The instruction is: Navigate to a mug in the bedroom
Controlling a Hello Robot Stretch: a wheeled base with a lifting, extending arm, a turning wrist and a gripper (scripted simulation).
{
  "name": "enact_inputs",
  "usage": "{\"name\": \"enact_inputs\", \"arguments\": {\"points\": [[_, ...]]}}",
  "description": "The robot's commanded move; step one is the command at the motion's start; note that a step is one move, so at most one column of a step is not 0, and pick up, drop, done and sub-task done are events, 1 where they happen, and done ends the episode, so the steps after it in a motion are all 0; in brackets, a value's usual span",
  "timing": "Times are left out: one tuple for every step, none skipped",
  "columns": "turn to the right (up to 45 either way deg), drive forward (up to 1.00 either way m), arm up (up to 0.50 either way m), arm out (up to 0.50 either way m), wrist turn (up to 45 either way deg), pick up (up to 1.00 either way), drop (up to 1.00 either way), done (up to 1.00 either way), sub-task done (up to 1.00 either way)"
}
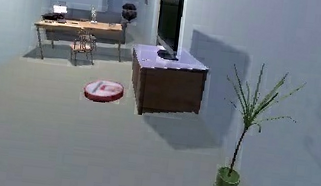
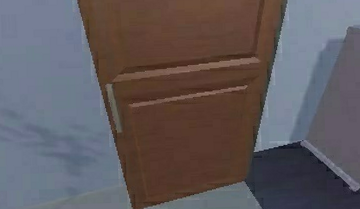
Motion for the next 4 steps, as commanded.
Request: {"name": "enact_inputs", "arguments": {"points": [[-6.0, 0.00, 0.00, 0.00, 0.0, 0.00, 0.00, 0.00, 0.00], [0.0, 0.35, 0.00, 0.00, 0.0, 0.00, 0.00, 0.00, 0.00], [-12.0, 0.00, 0.00, 0.00, 0.0, 0.00, 0.00, 0.00, 0.00], [0.0, 0.05, 0.00, 0.00, 0.0, 0.00, 0.00, 0.00, 0.00]]}}
